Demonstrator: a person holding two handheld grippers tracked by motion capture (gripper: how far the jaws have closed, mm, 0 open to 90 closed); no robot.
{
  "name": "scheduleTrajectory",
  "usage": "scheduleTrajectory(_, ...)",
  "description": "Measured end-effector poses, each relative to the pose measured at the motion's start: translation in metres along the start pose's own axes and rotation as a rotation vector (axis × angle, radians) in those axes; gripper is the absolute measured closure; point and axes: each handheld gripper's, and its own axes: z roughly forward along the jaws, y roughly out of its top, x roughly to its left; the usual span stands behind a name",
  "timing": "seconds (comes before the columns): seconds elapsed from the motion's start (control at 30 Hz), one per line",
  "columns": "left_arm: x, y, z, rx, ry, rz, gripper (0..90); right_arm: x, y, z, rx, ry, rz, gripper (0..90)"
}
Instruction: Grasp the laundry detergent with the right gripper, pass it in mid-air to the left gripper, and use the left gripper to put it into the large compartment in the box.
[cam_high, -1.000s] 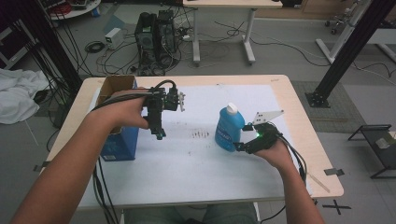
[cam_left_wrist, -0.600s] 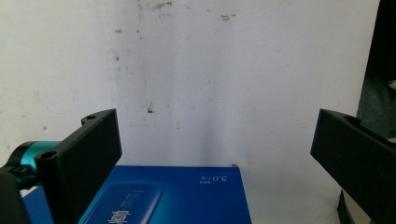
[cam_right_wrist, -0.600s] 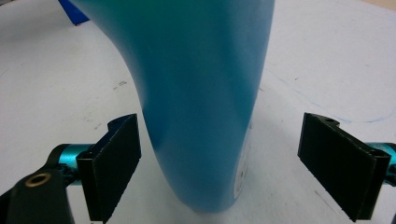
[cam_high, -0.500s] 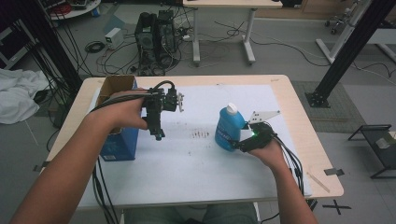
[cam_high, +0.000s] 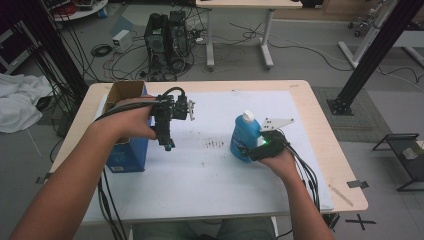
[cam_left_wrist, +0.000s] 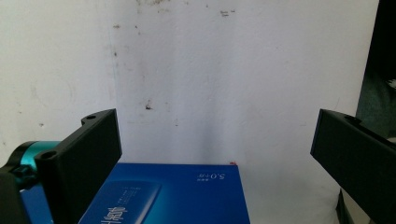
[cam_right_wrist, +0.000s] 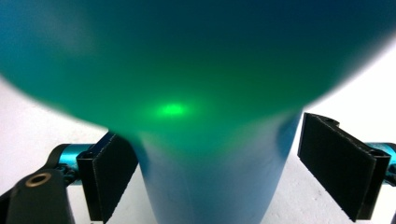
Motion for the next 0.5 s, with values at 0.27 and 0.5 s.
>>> scheduleTrajectory(0.27,-0.0003,-0.0032,0.0021,-0.005,0.004,0.002,1.7,0.0015,0.0003,0.0028,-0.005,-0.007,0.001,15.9)
scheduleTrajectory(0.5,-0.0001,-0.0044,0.0023,-0.009,0.003,-0.002,1.7,0.0022,0.0002,0.0042,-0.031,-0.008,0.004,23.1)
